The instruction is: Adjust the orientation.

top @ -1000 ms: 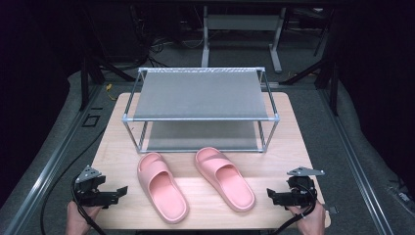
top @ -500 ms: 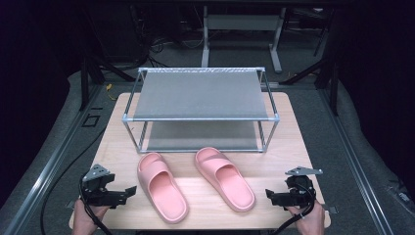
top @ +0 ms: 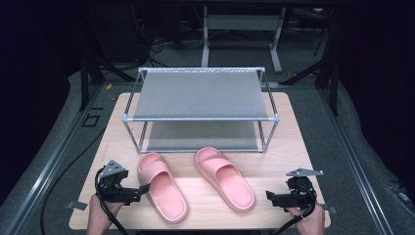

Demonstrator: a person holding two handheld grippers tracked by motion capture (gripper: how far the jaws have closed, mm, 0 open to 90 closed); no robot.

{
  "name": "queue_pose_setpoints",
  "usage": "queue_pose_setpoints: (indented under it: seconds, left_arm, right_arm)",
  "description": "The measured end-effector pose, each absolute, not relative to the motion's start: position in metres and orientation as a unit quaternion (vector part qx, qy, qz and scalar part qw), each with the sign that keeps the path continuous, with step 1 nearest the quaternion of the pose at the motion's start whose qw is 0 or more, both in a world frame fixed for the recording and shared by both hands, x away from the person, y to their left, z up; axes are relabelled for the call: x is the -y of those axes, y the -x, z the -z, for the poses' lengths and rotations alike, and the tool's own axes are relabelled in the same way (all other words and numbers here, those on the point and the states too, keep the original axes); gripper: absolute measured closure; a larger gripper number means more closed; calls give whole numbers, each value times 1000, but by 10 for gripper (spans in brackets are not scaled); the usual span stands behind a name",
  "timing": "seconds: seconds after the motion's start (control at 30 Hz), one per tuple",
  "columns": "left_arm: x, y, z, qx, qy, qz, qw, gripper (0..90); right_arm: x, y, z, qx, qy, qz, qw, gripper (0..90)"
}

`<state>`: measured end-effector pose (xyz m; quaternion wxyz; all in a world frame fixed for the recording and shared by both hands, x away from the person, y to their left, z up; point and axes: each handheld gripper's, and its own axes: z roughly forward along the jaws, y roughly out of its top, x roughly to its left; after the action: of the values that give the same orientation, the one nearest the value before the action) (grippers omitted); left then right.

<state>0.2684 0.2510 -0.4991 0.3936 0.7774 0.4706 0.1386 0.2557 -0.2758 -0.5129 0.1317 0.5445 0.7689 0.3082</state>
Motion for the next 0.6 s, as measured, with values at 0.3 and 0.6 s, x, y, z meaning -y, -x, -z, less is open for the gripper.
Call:
queue_pose_setpoints:
  seconds: [0.3, 0.6]
  left_arm:
    - [-237, -283, 511, -475, -788, -128, 370, 2]
    - [-235, -288, 520, -480, -795, -133, 347, 200]
  right_arm:
    - [273, -257, 519, -769, -547, -308, 120, 37]
    - [273, -257, 523, -769, -550, -305, 115, 42]
